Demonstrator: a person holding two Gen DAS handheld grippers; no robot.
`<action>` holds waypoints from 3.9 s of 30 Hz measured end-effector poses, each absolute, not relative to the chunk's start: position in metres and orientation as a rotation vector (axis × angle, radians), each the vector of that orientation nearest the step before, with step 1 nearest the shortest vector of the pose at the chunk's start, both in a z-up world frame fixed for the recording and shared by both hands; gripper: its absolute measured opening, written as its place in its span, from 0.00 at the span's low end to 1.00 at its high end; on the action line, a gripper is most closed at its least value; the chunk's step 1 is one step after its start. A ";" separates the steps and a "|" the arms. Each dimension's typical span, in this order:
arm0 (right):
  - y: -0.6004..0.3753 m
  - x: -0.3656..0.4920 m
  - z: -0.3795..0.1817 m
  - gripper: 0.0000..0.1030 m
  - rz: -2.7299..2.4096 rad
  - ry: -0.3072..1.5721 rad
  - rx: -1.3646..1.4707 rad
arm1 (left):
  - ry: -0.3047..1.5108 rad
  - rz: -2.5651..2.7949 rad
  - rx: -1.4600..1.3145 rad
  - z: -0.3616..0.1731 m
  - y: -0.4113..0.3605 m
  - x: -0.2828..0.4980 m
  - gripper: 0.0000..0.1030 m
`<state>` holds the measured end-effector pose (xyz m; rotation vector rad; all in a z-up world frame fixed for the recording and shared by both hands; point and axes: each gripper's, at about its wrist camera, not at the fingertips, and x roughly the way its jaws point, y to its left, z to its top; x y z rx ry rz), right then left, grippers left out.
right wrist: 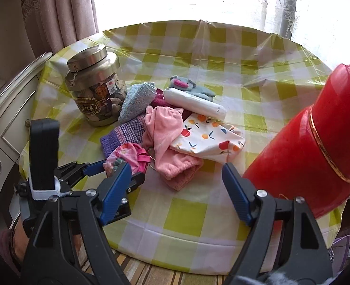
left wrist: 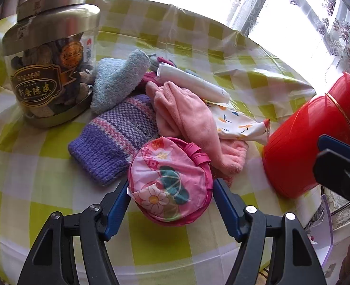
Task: Organize soft objects
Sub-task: 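Grasp the pink floral coin purse with the left tool while the right tool grasps the white tube, then carry coin purse and white tube into the white box and open both tools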
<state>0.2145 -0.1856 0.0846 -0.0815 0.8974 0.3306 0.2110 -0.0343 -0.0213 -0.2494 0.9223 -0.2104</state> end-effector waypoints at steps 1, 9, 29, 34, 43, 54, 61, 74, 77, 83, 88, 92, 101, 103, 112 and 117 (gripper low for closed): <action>-0.181 0.221 0.085 0.79 0.320 0.891 -0.100 | 0.907 -0.196 -0.265 -0.020 -0.030 0.208 0.68; -0.137 0.293 0.063 0.79 0.208 0.901 -0.432 | 0.820 -0.126 -0.362 -0.016 -0.006 0.199 0.68; -0.119 0.396 -0.018 0.52 0.254 1.004 -0.579 | 0.744 -0.110 -0.394 -0.019 0.003 0.194 0.68; -0.127 0.387 -0.007 0.41 0.260 0.961 -0.494 | 0.732 -0.117 -0.386 -0.019 0.003 0.193 0.68; -0.150 0.352 0.033 0.33 0.260 0.889 -0.322 | 0.715 -0.123 -0.381 -0.016 0.003 0.190 0.68; -0.169 0.286 0.046 0.27 0.312 0.902 -0.187 | 0.706 -0.129 -0.371 -0.013 0.001 0.187 0.68; -0.183 0.236 0.049 0.27 0.351 0.930 -0.111 | 0.700 -0.132 -0.362 -0.011 -0.001 0.185 0.68; -0.203 0.167 0.005 0.27 0.390 1.101 -0.084 | 0.767 -0.195 -0.320 -0.009 -0.021 0.180 0.68; -0.199 0.168 0.005 0.29 0.399 1.100 -0.109 | 0.775 -0.201 -0.302 -0.009 -0.026 0.179 0.68; -0.196 0.171 0.000 0.31 0.404 1.097 -0.116 | 0.806 -0.206 -0.284 -0.010 -0.031 0.174 0.68; -0.198 0.174 -0.005 0.34 0.411 1.114 -0.091 | 0.851 -0.219 -0.242 -0.013 -0.043 0.172 0.68; -0.199 0.168 -0.003 0.31 0.408 1.103 -0.102 | 0.847 -0.221 -0.226 -0.008 -0.048 0.165 0.68; -0.244 0.130 0.031 0.31 0.344 1.015 -0.022 | 0.853 -0.302 -0.224 0.007 -0.077 0.144 0.68; -0.261 0.119 0.038 0.31 0.317 1.000 0.005 | 0.850 -0.333 -0.210 0.012 -0.090 0.138 0.68; -0.361 0.073 0.059 0.31 0.132 0.958 0.092 | 0.859 -0.503 -0.149 0.029 -0.162 0.116 0.68; -0.424 0.050 0.067 0.31 -0.017 0.944 0.117 | 0.864 -0.598 -0.094 0.036 -0.207 0.108 0.68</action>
